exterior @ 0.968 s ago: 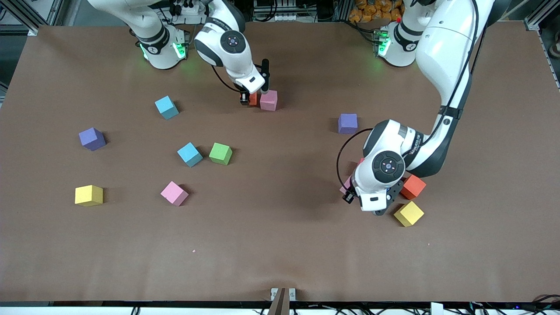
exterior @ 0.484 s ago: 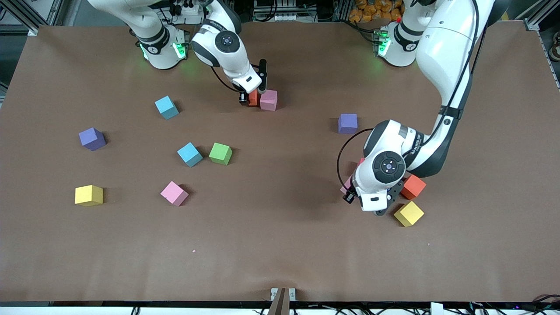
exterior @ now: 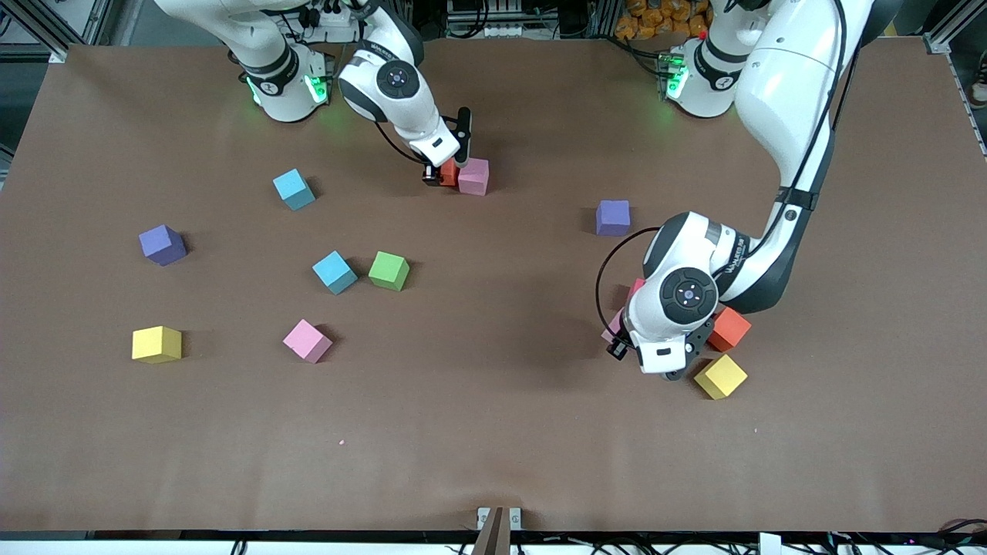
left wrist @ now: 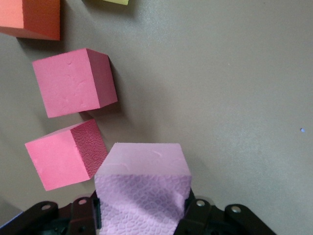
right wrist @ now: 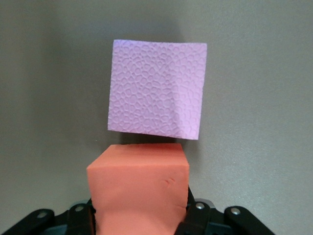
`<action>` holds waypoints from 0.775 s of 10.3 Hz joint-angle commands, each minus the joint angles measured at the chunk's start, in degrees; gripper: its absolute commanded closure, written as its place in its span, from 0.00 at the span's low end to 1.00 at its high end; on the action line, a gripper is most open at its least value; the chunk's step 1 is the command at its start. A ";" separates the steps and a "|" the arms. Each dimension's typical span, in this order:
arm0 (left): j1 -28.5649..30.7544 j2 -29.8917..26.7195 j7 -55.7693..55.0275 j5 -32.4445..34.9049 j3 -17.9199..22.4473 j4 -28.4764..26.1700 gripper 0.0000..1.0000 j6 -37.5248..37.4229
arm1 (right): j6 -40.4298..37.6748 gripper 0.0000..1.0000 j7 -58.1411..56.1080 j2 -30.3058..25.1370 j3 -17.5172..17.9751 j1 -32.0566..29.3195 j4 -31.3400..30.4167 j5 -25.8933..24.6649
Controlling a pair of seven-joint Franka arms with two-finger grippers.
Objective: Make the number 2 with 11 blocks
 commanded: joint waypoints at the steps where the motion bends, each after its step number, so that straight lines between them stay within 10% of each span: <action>1: 0.14 -1.48 -1.46 -0.22 -0.23 -0.90 0.97 -1.13 | 1.15 0.88 1.86 0.36 0.50 -0.45 -0.40 -1.03; 8: 0.31 -1.48 -1.28 -0.13 -0.23 -1.26 0.97 -1.13 | 2.56 0.88 1.86 3.17 0.06 -0.36 0.12 -2.87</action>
